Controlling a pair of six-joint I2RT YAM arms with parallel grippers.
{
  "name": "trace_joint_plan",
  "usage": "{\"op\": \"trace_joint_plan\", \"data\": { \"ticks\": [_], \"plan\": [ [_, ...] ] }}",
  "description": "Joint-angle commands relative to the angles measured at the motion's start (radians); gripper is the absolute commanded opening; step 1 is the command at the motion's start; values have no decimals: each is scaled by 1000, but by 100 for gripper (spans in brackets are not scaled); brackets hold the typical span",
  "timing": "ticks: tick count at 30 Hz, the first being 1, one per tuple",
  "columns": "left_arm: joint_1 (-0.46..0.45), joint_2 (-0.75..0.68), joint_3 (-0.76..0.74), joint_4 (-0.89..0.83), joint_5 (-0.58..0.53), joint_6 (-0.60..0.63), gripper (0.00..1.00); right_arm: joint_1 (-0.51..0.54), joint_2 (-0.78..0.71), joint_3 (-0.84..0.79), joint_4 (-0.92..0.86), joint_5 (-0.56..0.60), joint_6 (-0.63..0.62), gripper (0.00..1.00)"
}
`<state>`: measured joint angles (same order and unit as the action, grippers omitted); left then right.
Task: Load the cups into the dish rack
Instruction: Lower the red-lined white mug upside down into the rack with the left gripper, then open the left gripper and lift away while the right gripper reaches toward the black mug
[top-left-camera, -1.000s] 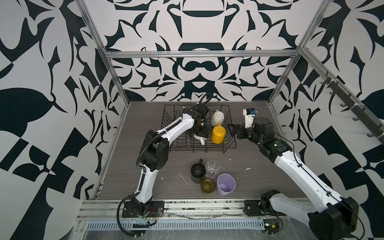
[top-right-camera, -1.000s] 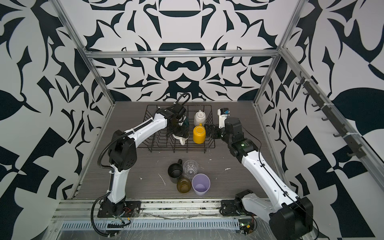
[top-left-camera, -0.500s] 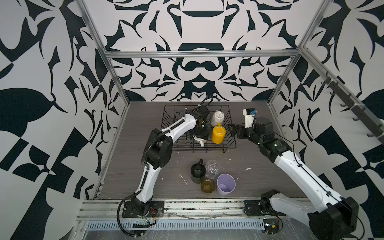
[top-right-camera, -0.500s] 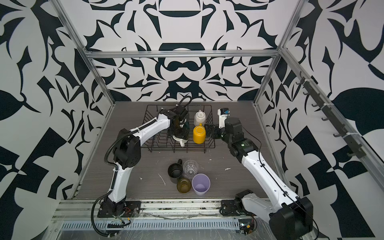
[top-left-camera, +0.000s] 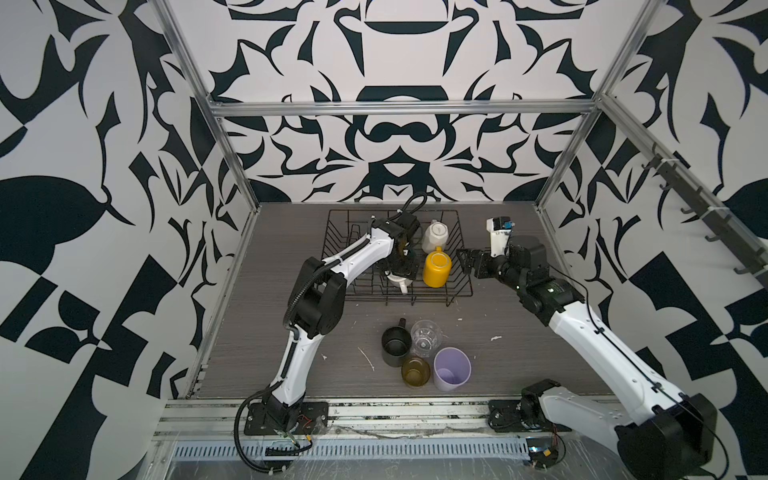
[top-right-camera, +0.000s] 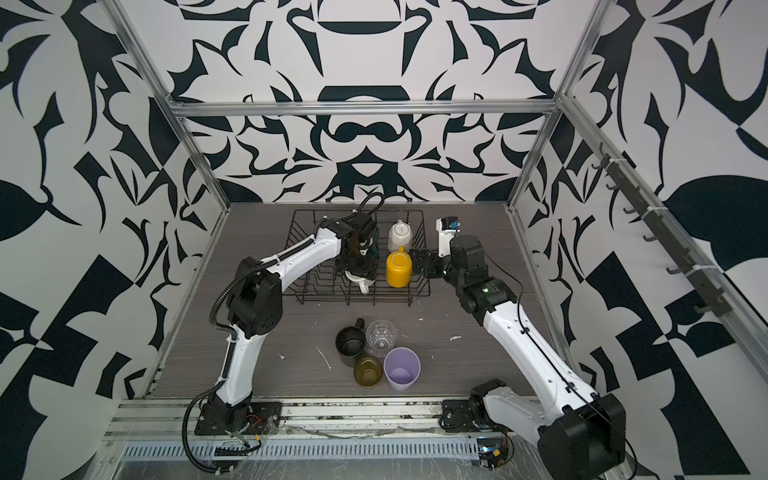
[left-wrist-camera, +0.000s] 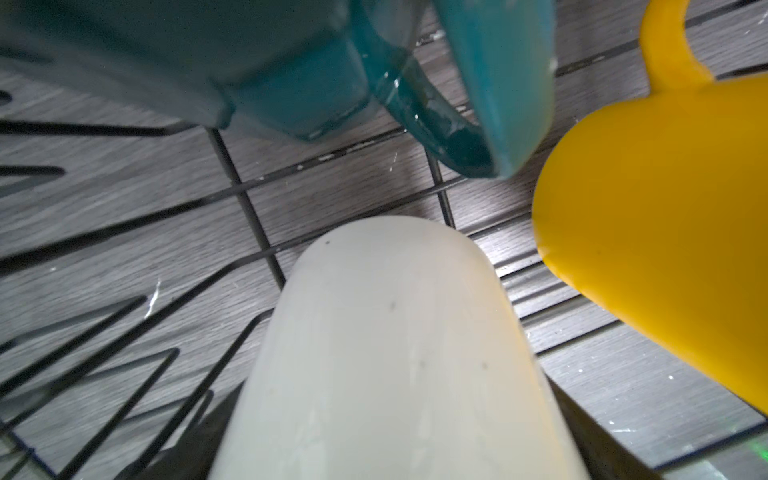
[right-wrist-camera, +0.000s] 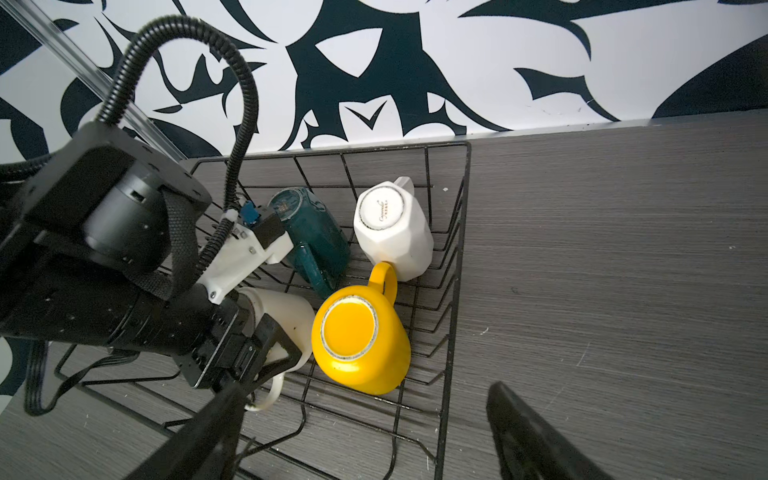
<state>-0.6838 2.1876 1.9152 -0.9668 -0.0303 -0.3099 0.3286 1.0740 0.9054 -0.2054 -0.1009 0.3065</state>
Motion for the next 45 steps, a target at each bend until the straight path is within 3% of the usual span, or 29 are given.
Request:
{"op": "trace_joint_plan", "data": {
  "ticks": [1,14,16,29,39,45],
  "plan": [
    [-3,18,43,-42,-10,-9,79,-5,-20,6,29,-8,-11,93],
    [-3,33,45,-46,-18,-13,90,-7,-22,5,27,-10,-11,93],
    [-3,36,45,-46,-17,-14,98,-7,-22,6,27,-11,-11,93],
    [-3,4,41,-35,-7,-15,100,-9,-22,8,24,-12,-14,93],
    [-3,-203,-76,136,-67,-15,100,-10,21,72,-83,-18,-54,87],
    [-3,-407,-279,380,-176,0,100,-7,68,125,-166,-64,-87,82]
  ]
}}
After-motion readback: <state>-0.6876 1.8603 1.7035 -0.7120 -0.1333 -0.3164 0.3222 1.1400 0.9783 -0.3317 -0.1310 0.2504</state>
